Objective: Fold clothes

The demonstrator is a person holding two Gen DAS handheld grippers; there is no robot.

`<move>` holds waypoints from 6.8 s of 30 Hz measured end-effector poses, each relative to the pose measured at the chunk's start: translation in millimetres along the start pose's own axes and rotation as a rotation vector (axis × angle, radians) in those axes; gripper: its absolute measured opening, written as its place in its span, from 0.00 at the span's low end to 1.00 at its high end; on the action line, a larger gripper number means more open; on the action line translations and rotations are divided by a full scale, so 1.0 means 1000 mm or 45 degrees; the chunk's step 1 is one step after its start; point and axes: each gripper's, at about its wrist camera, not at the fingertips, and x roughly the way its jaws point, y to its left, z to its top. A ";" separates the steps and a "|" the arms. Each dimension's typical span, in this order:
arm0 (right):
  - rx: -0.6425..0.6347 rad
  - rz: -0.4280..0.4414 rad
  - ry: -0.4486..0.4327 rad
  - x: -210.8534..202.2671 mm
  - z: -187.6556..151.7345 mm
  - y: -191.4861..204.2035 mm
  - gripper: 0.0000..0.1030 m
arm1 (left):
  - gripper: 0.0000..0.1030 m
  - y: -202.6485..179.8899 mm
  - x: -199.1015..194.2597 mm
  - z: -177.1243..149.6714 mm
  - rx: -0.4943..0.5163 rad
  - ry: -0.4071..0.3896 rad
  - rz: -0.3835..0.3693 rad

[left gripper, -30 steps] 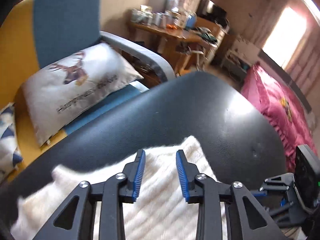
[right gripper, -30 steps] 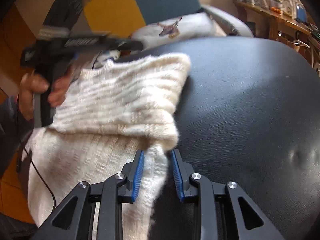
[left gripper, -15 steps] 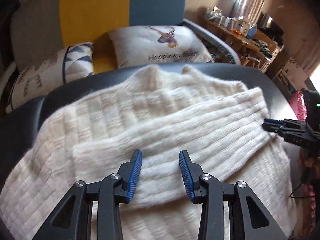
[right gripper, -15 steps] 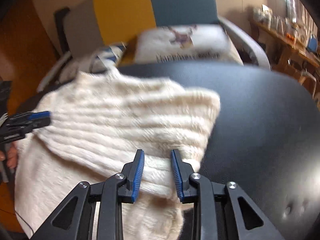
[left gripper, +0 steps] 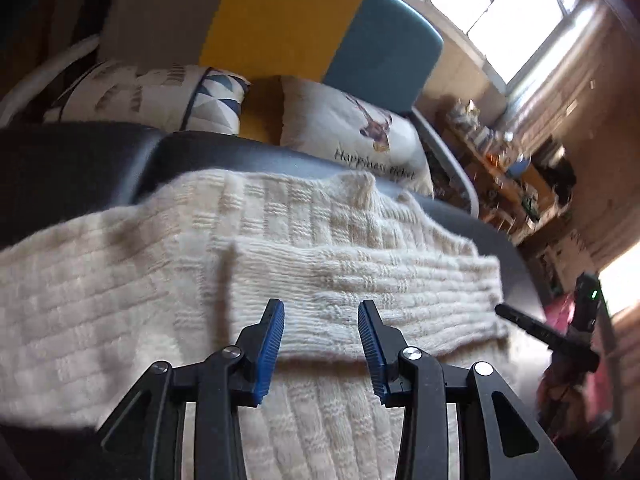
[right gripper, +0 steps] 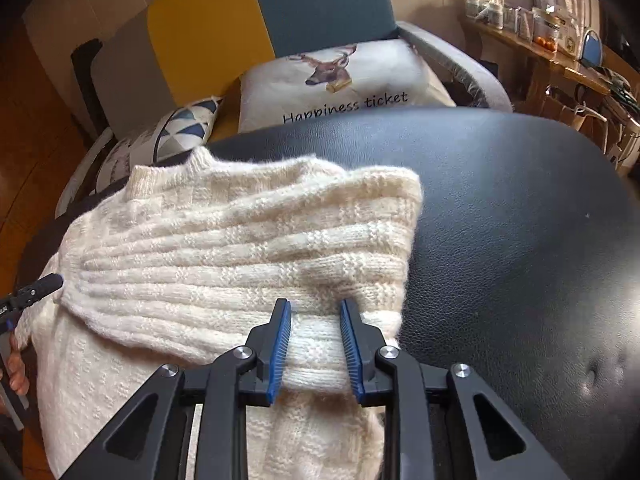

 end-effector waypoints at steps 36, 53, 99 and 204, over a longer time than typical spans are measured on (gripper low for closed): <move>-0.149 0.340 0.166 0.024 -0.096 0.182 0.27 | 0.27 0.375 -0.266 -0.133 -1.326 -0.500 0.333; -0.173 0.420 0.100 0.025 -0.103 0.173 0.27 | 0.05 0.196 -0.207 -0.032 -0.761 -0.483 0.235; 0.650 0.854 0.389 0.154 -0.046 0.320 0.28 | 0.39 0.202 -0.155 -0.089 -0.732 -0.187 -0.063; 0.350 0.397 -0.246 -0.055 0.054 0.068 0.06 | 0.44 0.086 -0.026 -0.051 -1.036 -0.167 -0.194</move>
